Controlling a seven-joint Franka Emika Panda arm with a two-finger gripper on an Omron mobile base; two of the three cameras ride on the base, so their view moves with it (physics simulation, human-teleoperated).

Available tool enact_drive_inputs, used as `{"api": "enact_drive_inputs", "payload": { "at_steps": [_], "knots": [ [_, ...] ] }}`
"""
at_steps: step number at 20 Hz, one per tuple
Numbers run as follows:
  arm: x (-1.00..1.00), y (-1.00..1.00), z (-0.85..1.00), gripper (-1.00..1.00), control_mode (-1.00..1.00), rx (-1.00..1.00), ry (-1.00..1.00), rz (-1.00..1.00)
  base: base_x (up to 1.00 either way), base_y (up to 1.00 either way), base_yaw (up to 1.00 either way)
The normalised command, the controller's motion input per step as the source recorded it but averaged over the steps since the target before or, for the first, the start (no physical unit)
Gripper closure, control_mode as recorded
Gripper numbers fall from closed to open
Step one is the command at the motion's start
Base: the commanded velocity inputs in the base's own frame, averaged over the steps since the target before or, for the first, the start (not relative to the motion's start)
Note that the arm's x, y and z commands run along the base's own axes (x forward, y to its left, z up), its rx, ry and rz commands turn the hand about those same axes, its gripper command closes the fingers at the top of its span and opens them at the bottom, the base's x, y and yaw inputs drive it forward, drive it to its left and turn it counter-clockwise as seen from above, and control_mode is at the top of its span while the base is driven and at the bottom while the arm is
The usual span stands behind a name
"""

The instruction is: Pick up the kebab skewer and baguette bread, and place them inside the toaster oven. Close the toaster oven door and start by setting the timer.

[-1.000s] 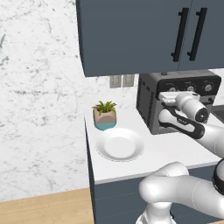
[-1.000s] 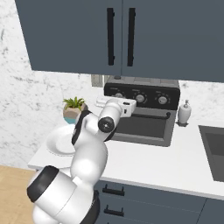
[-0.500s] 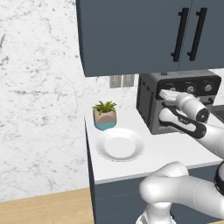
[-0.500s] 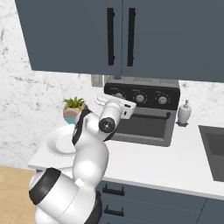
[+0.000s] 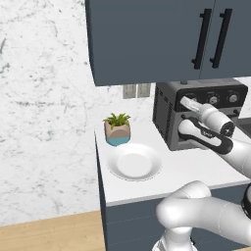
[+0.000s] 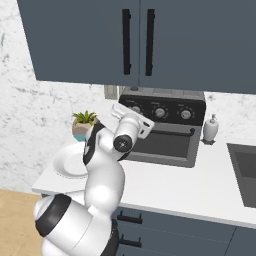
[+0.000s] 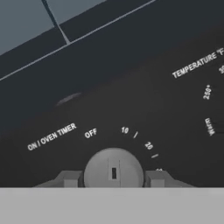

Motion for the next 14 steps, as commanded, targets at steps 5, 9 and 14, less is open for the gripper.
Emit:
{"api": "enact_drive_inputs", "payload": {
  "at_steps": [5, 9, 14],
  "knots": [
    [0.00, 0.00, 0.00, 1.00, -1.00, 0.21, 0.00, -0.02, 0.00, 0.00, 0.00],
    [0.00, 0.00, 0.00, 1.00, -1.00, 0.21, 0.00, -0.03, 0.00, 0.00, 0.00],
    [0.00, 0.00, 0.00, 1.00, -1.00, 0.21, 0.00, -0.03, 0.00, 0.00, 0.00]
  ]
}}
